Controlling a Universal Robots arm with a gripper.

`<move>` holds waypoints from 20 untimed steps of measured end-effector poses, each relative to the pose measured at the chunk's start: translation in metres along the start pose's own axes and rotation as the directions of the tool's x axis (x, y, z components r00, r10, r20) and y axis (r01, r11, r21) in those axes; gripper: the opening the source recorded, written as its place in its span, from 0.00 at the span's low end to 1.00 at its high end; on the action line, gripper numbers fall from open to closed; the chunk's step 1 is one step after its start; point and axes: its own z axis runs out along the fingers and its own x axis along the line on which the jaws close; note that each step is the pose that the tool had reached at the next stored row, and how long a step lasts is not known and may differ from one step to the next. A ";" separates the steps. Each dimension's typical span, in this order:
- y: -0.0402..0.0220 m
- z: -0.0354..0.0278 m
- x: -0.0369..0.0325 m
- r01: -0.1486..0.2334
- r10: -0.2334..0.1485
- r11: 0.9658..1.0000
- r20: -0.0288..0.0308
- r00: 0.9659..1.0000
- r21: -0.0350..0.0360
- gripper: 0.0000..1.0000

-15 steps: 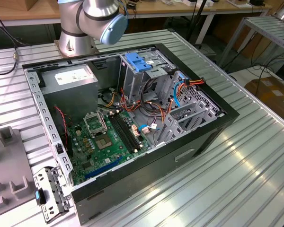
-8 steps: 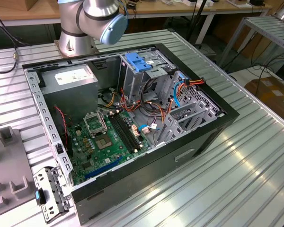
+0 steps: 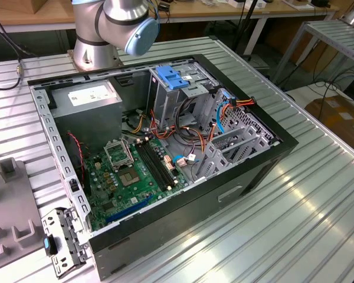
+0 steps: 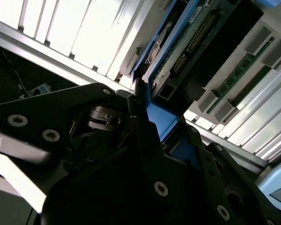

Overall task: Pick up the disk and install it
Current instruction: 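Pick up the disk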

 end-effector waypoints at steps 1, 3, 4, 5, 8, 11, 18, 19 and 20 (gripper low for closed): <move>0.0000 -0.0016 0.0000 0.000 0.000 1.000 0.000 1.000 0.000 0.37; 0.0000 -0.0038 0.0000 0.000 0.000 1.000 0.000 1.000 0.000 0.37; 0.0000 -0.0048 0.0000 0.000 0.000 1.000 0.000 1.000 0.000 0.37; 0.0000 -0.0059 0.0000 0.000 0.000 1.000 0.000 1.000 0.000 0.37; -0.0001 -0.0105 0.0001 0.000 0.000 1.000 0.000 1.000 0.000 0.37; -0.0002 -0.0150 0.0001 0.000 0.000 1.000 0.000 1.000 0.000 0.37; -0.0003 -0.0235 0.0001 0.000 0.000 1.000 0.000 1.000 0.000 0.37; -0.0003 -0.0247 0.0001 0.000 0.000 1.000 0.000 1.000 0.000 0.37; -0.0003 -0.0256 0.0002 0.000 0.000 1.000 0.000 1.000 0.000 0.37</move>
